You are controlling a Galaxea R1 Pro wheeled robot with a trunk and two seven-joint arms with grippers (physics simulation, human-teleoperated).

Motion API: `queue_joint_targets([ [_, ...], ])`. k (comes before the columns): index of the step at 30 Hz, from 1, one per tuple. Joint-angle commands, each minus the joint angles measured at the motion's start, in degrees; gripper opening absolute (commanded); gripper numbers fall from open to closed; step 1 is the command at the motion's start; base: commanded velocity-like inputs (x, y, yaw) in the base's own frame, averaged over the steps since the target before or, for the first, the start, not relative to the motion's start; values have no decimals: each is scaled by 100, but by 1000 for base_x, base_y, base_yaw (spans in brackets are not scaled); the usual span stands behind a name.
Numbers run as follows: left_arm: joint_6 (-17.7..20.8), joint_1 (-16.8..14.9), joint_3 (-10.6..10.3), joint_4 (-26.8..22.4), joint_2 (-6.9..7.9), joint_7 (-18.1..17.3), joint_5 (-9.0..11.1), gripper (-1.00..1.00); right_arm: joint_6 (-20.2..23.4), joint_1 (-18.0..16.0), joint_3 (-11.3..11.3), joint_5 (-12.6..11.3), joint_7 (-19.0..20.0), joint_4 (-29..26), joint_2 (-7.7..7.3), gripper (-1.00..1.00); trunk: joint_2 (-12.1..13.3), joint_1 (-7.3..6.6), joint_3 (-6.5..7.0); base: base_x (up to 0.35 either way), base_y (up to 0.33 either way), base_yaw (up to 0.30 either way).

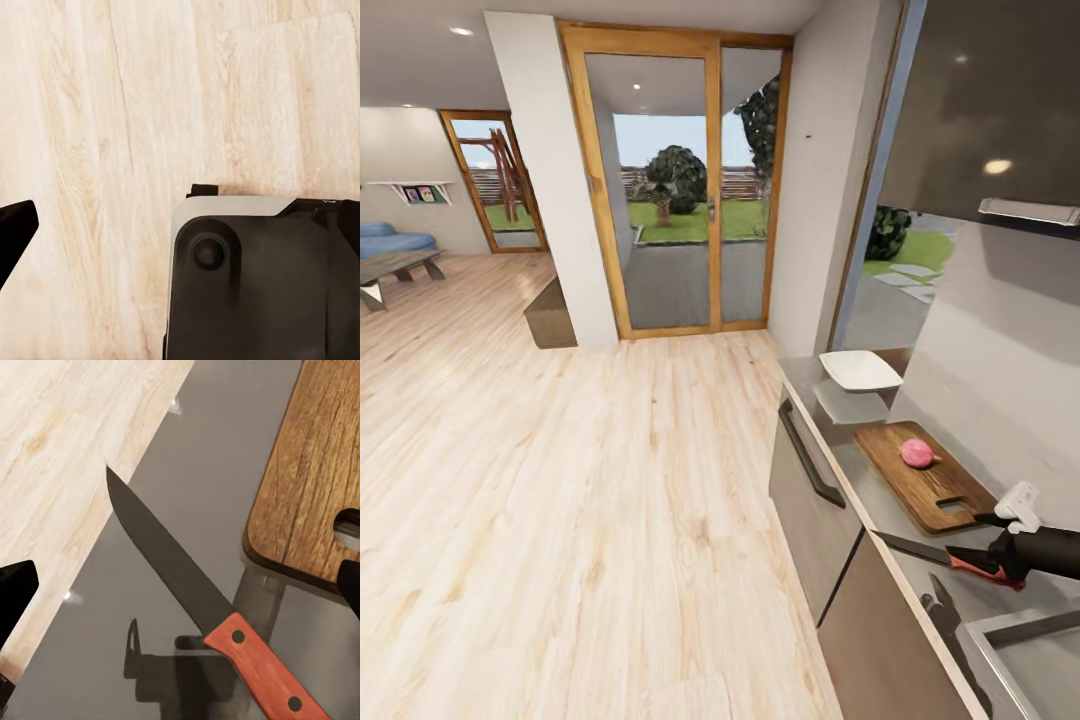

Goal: In the kitchen, take the Vidalia onion out of the sink, dice it on the chopping board with the paring knife, put the diced onion into the bowl on the countertop, then place both the paring knife and the chopping board into the sink.

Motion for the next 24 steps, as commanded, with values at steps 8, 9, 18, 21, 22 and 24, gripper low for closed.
queue_joint_targets([
  [8, -29, -7, -52, 21, -2, 10, 58, 100, 60, -7, -5, 25, 37, -5, -3, 100, -12, 3, -12, 0, -53, 5],
  [9, -29, -7, -52, 22, -2, 10, 58, 100, 60, -7, -5, 25, 37, -5, -2, 100, -12, 3, -12, -5, -210, 1],
  [18, -29, -7, -51, 18, -2, 11, 58, 100, 60, -8, -5, 25, 37, -5, 1, 100, -12, 3, -12, -40, -237, 0],
  [21, -29, -7, -51, 18, -2, 11, 58, 100, 60, -7, 1, 25, 37, -5, 1, 100, -12, 3, -12, -8, -59, 0],
  [22, -29, -7, -51, 17, -2, 11, 58, 100, 60, -7, 2, 28, 37, -5, 1, 100, -12, 3, -12, -3, -23, 0],
  [24, -29, -7, -51, 18, -2, 11, 58, 100, 60, -7, 3, 30, 37, -5, 1, 100, -12, 3, -12, -2, -13, 0],
])
